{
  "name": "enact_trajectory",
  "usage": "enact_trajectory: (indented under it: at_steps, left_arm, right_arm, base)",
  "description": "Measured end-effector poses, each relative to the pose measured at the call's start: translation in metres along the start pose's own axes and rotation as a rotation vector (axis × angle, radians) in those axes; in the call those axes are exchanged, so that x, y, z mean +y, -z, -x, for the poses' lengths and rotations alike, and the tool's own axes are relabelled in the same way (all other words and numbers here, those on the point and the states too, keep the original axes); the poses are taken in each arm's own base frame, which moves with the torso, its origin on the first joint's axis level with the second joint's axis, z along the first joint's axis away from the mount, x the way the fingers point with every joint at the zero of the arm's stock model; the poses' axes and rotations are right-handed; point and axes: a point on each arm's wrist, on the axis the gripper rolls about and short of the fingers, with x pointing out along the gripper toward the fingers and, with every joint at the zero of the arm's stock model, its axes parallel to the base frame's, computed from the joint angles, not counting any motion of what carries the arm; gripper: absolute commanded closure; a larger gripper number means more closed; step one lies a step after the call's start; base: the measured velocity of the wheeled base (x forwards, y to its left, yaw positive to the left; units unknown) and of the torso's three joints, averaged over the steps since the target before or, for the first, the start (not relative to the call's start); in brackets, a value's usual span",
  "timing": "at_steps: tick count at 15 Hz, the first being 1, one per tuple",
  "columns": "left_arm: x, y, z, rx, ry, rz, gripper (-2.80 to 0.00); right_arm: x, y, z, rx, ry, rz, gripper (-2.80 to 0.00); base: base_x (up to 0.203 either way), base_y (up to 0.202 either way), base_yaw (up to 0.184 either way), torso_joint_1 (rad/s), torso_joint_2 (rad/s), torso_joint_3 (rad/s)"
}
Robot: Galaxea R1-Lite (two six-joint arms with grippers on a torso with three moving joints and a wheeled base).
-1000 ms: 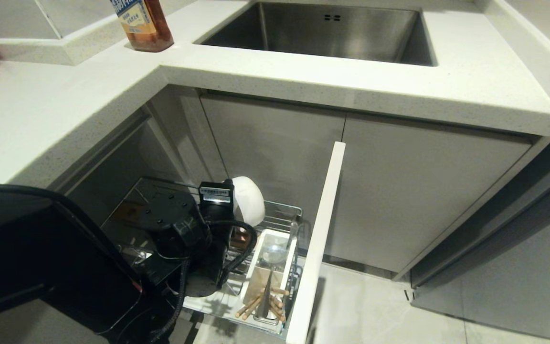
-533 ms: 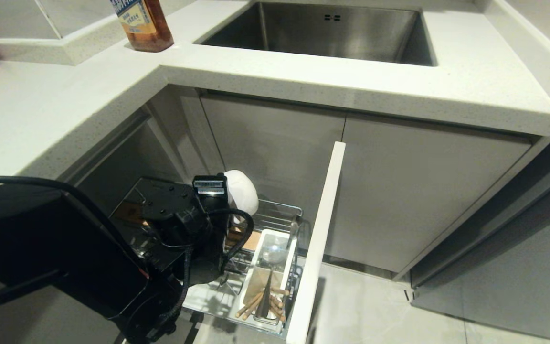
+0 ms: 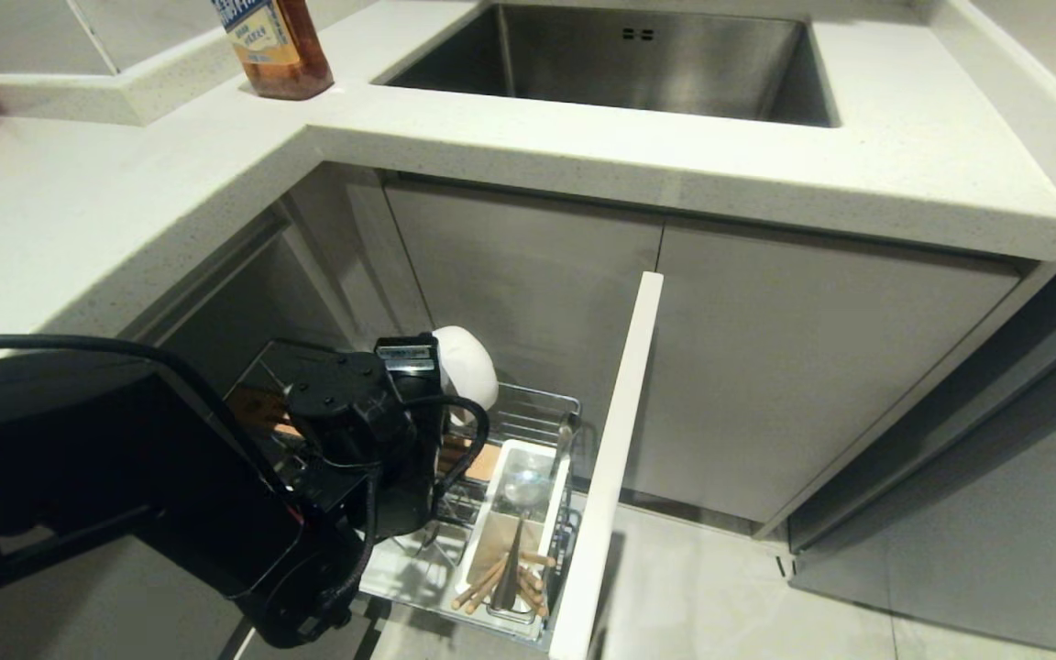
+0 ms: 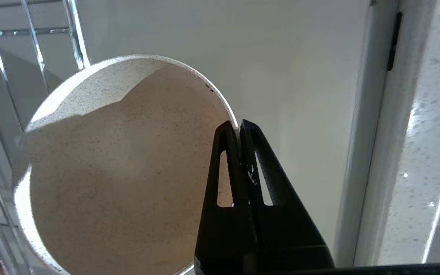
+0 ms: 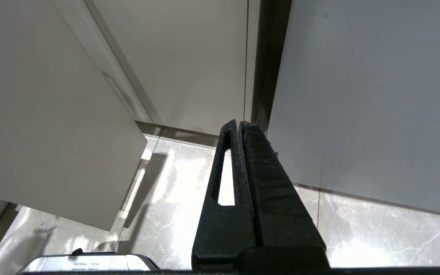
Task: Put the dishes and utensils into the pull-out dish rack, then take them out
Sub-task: Pick up the bowl and place it in the cupboard
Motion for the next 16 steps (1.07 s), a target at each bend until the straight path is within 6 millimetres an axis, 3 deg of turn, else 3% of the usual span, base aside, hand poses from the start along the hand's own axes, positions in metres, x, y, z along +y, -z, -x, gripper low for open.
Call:
enact_trajectory:
  at_steps: [16]
  left_arm:
    - [0.0094,0.0011,-0.0083,-0.013,-0.012,0.025,0.0]
  right_arm:
    - [0.0,0.0,0.0,0.0,0.0,0.0,0.0]
  base:
    - [0.0,0.0,0.0,0.0,0.0,0.0]
